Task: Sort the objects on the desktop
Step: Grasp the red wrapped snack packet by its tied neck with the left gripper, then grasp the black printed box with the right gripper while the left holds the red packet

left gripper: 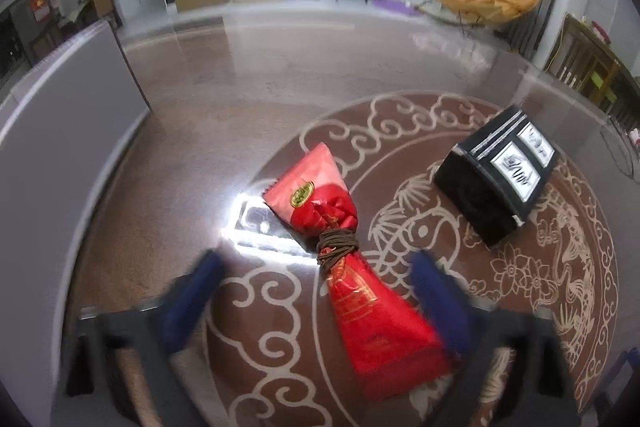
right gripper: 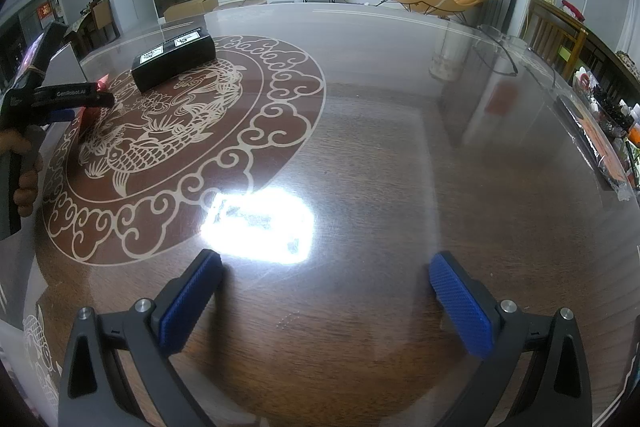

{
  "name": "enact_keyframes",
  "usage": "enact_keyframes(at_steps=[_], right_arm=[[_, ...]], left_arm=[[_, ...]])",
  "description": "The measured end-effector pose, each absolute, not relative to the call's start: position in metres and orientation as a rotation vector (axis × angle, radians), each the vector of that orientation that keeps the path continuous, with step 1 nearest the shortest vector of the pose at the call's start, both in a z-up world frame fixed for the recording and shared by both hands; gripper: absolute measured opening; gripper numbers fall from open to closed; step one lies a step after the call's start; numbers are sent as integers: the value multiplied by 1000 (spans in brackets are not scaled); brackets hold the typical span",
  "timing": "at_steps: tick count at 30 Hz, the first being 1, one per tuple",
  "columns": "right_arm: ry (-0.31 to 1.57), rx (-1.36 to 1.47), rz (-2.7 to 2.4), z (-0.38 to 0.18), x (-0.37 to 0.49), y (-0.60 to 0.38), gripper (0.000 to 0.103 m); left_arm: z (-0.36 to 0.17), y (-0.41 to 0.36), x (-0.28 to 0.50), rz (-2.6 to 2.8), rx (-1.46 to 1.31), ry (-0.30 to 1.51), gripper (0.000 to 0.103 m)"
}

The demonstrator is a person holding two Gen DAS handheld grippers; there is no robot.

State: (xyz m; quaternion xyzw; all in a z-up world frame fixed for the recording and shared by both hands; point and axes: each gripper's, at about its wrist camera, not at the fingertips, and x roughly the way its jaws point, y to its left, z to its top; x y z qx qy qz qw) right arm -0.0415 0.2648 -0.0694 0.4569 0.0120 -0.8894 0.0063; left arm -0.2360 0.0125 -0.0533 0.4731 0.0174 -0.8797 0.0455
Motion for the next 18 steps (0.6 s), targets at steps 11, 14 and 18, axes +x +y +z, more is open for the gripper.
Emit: enact_keyframes(at_steps=[11,14,18], right_arm=[[37,1429,-2783,-69,-42,265,103],[37,1429,-2784,-69,-42,265,103],[-1,1464,-2772,-65,-42,264,103]], left_arm=[[-47,5,-176,-2792,1404,-81,20],[-47,-3,-152,-2806,1409,-122,20],[-46,-18,-122,-2824,1408,-149,20]])
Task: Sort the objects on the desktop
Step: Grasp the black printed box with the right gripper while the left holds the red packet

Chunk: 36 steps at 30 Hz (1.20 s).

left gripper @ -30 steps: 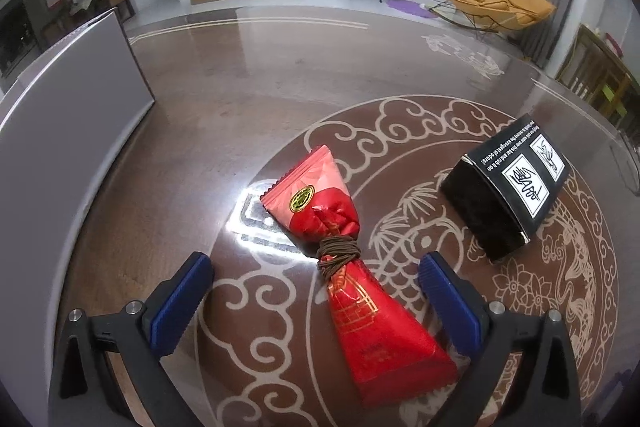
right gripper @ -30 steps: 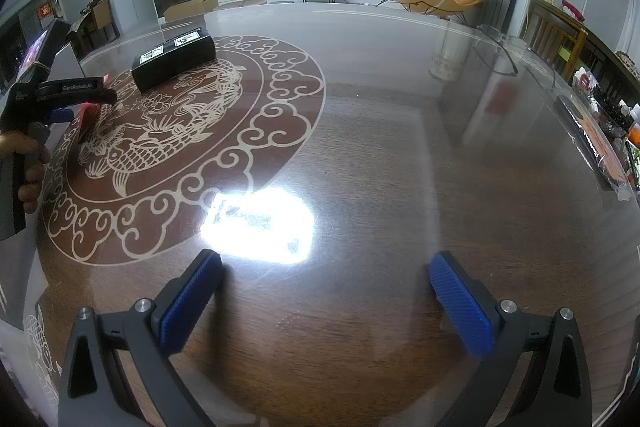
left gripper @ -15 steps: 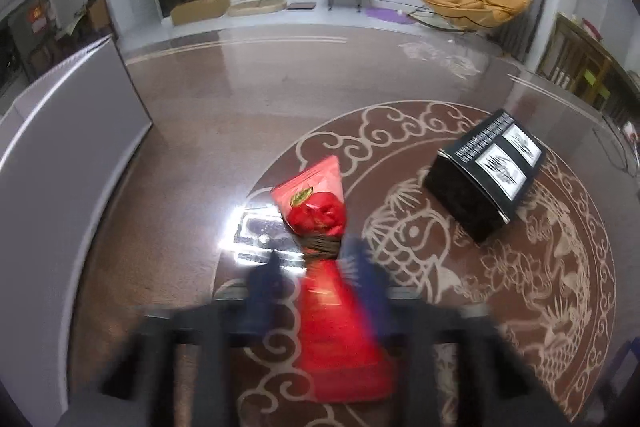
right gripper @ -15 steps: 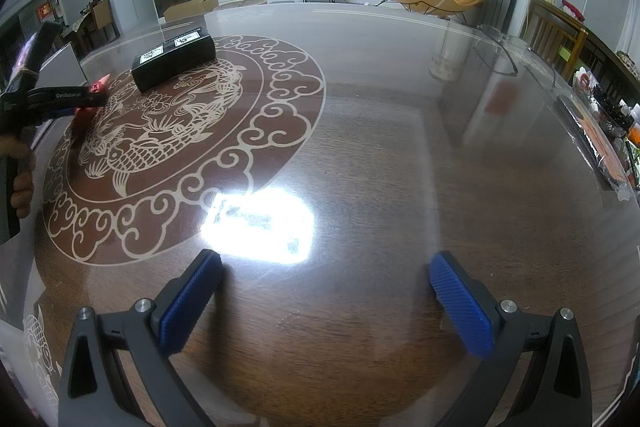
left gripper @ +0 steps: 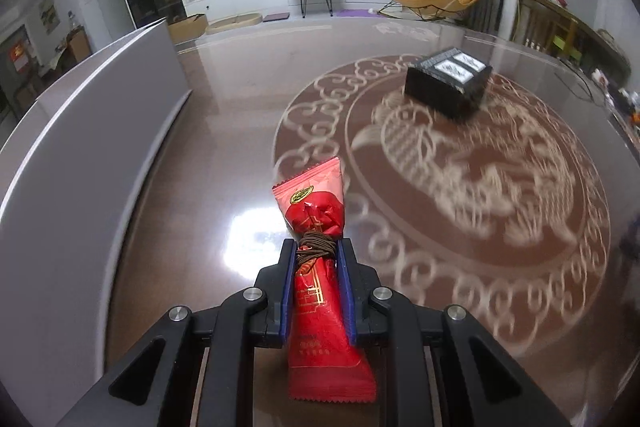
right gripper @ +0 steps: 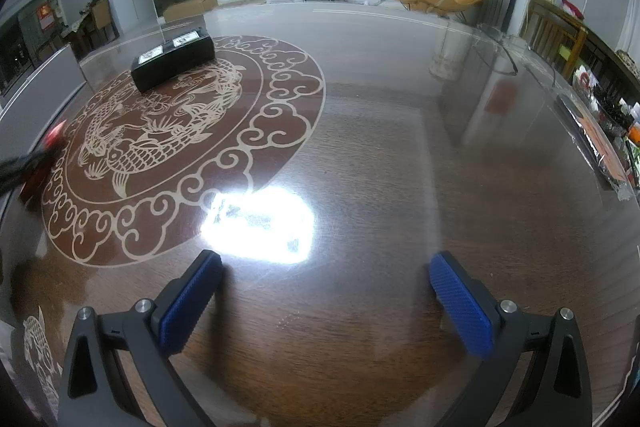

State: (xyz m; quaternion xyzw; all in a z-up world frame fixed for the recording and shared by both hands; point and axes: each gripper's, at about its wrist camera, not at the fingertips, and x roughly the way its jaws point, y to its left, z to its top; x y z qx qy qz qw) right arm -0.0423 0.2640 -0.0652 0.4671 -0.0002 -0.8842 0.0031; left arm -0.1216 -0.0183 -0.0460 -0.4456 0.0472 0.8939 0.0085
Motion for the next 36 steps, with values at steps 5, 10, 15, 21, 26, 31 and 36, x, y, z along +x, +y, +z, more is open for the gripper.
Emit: enact_keyframes(at_steps=[5,10,15,21,26,31,36], right_arm=[[-578,1357,-2555,-38,-93,232,103],[-817,1397,-2423,-28,-182,157,103],[-810,1566,-2496,-41,-245,106,103],[-668,1633,-2578,-47,-266,76,103],[-366,1645,-2624,-46,-266,60,86],[-255,1535,-2618,-43,-246,63,68],[-134,1421,-2571,-42,-188,67,62]], left_arm=[[-45,-31,-100,2780,-1382,174,20],[-45,-41,-95,2771,-1384,168,20],[-45,-46,-97,2765,-1388,129,20],[-46,-46,-98,2758,-1383,126,20],[-46,-49,-96,2759,-1374,102,20],[-47,-48,-93,2767,-1367,91,20],[-46,-47,-82,2769,-1362,76,20]])
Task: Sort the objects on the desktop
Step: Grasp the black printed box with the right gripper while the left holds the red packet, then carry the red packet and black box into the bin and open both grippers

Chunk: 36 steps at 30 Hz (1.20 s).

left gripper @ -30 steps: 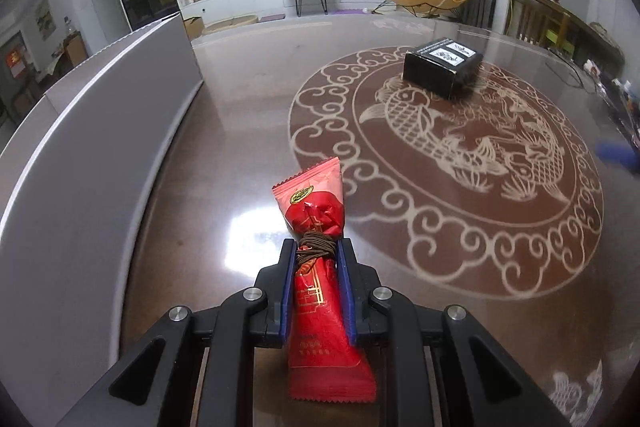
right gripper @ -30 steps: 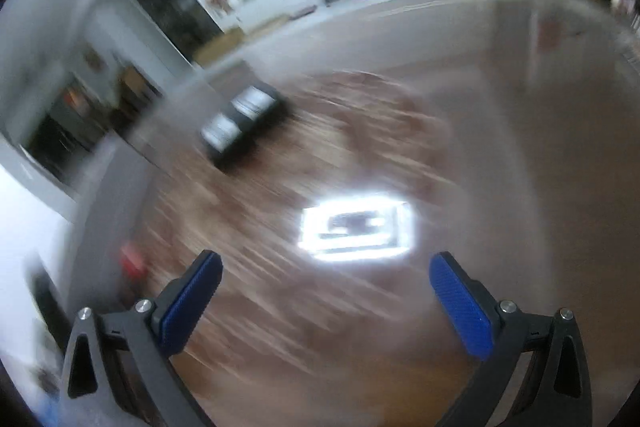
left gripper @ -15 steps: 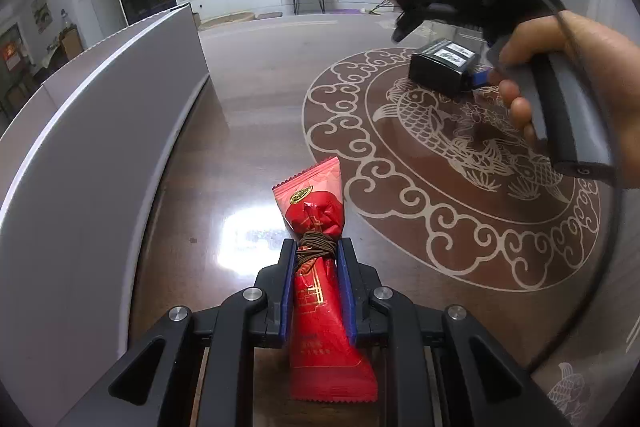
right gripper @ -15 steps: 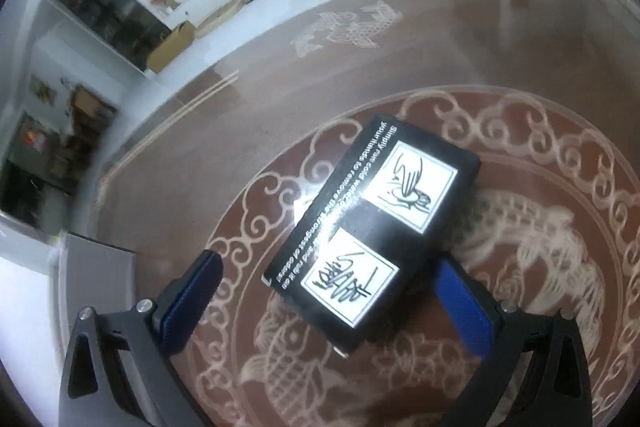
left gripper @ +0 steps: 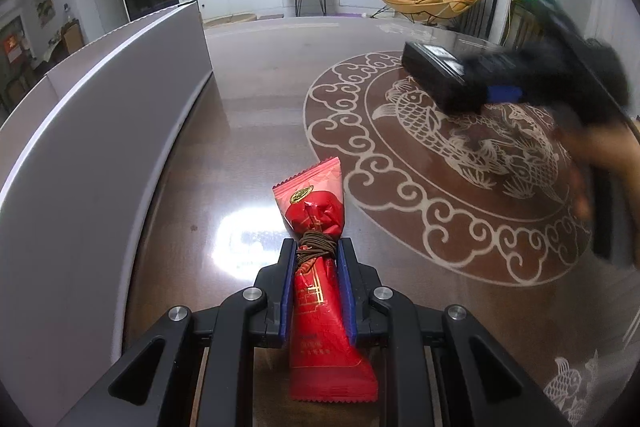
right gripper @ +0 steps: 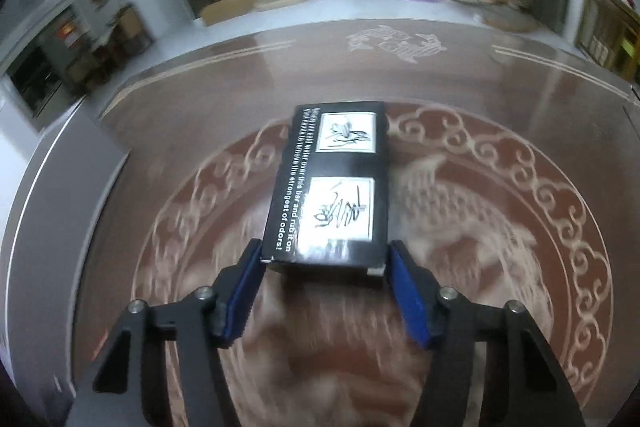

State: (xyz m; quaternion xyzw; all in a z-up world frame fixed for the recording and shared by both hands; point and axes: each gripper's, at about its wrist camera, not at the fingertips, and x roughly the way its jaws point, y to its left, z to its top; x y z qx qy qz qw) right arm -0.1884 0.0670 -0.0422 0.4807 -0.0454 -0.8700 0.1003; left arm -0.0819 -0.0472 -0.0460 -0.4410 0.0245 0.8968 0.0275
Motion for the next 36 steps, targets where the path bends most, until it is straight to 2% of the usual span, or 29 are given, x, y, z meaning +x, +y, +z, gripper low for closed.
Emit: enact_keyframes(at_steps=[8,10,11,13,14,15,18,19,20,21,22,23,25,29,36], right_arm=[[10,1277,-2490,-50,-28,91,62],[26,1280,-2477,-53,-7,96,64],[42,1272,-2477,-53,1,100,72],[69,1325,-2469,-56,1,97,90],[68,1342,-2461,-57,-2,94,91],[72,1357,-2449,-57,-11,92,91],[124,1371,-2435,-54,-33,83,91],[143,1379,-2421,-54,-40,77,91],[156,1392,-2405,-56,-50,74,86],[185,1404,-2405,-56,-53,71,78],[221,1406,-2421,-54,-51,71,59],[213,1408,-2407,-52,-51,72,59],[184,1429,-2390,-49,-48,79,59],[118,1389,-2362,-24,-30,89,59],[64,1198,-2307,52,-23,35,59]], left_arm=[[-44,-47,-42,2742,-1351,21,20],[-45,-49,-34,2742,-1342,5,22],[-45,-49,-31,2743,-1340,4,27],[-46,-50,-30,2746,-1365,26,49],[-47,-50,-32,2746,-1390,35,67],[-47,-51,-34,2746,-1401,42,76],[-49,-47,-37,2739,-1405,98,77],[-48,-45,-39,2737,-1403,126,76],[-48,-44,-39,2732,-1400,139,71],[-47,-44,-38,2725,-1392,136,43],[-44,-43,-37,2710,-1387,122,22],[-44,-42,-37,2710,-1395,133,19],[-41,-43,-32,2715,-1374,125,18],[-18,-52,-16,2741,-1284,-25,18],[77,-95,21,2834,-1020,-237,18]])
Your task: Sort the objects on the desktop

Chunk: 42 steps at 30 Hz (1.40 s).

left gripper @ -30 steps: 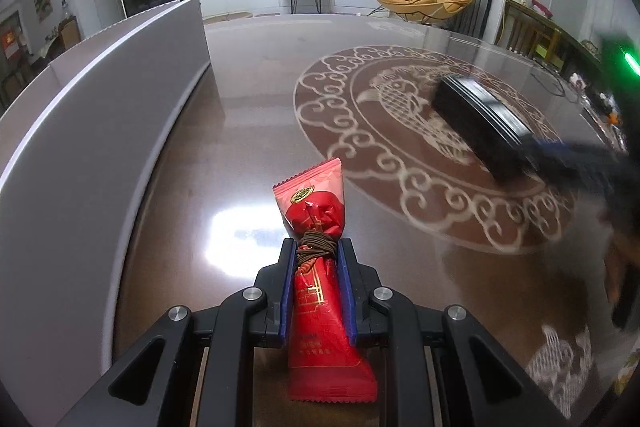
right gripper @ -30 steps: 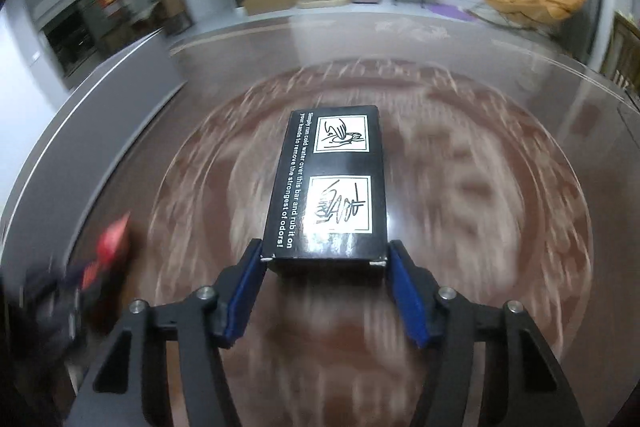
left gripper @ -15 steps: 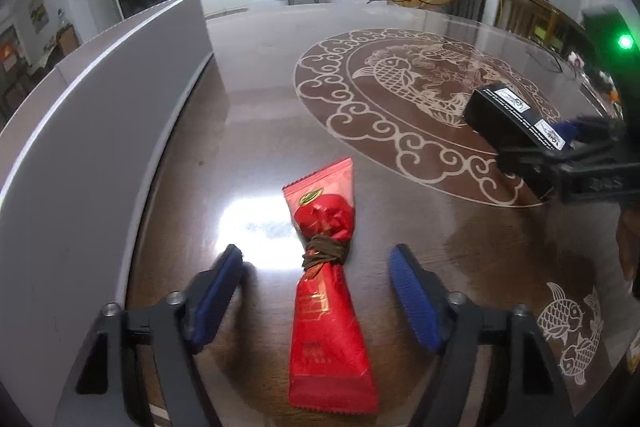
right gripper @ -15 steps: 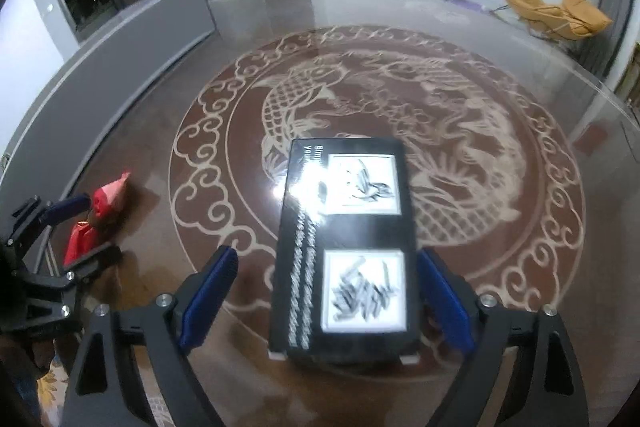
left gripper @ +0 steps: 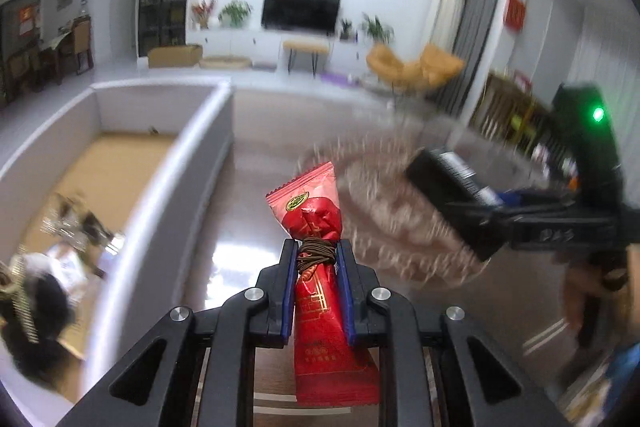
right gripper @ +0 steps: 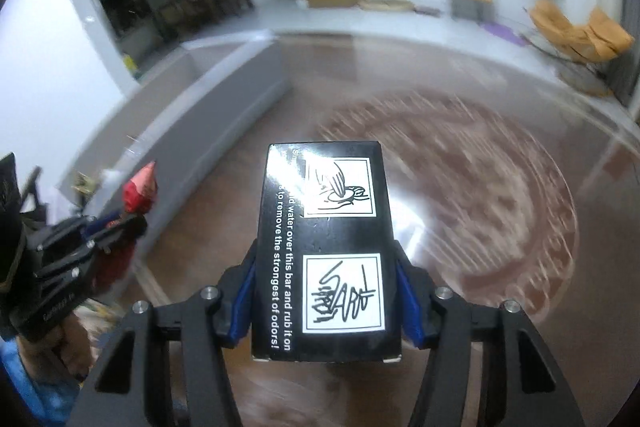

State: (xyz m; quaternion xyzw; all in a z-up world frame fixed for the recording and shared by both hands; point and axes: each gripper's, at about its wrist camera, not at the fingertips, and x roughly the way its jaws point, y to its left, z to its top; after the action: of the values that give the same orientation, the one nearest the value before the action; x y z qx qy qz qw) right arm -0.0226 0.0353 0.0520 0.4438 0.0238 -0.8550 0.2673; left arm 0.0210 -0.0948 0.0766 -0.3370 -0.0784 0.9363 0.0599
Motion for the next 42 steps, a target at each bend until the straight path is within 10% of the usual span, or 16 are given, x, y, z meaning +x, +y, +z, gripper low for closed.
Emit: enact_keyframes(at_steps=[10,18,24,42], right_arm=[[139,920,-2070,130,-10,-165,59],[293,1069,-1910,56,-32,-284,60],[252,1137,-1905,41,-42,-278,89],[492,1103,-2013,70,-35,-231,103]], left_arm=[[114,-246,29,3108,-1131,-287,18],[51,-295,19,3076,-1472,-387,22],[49,-291,28,3208,-1454,-341,100],[73,-260,43,3462,-1446,-226,102]])
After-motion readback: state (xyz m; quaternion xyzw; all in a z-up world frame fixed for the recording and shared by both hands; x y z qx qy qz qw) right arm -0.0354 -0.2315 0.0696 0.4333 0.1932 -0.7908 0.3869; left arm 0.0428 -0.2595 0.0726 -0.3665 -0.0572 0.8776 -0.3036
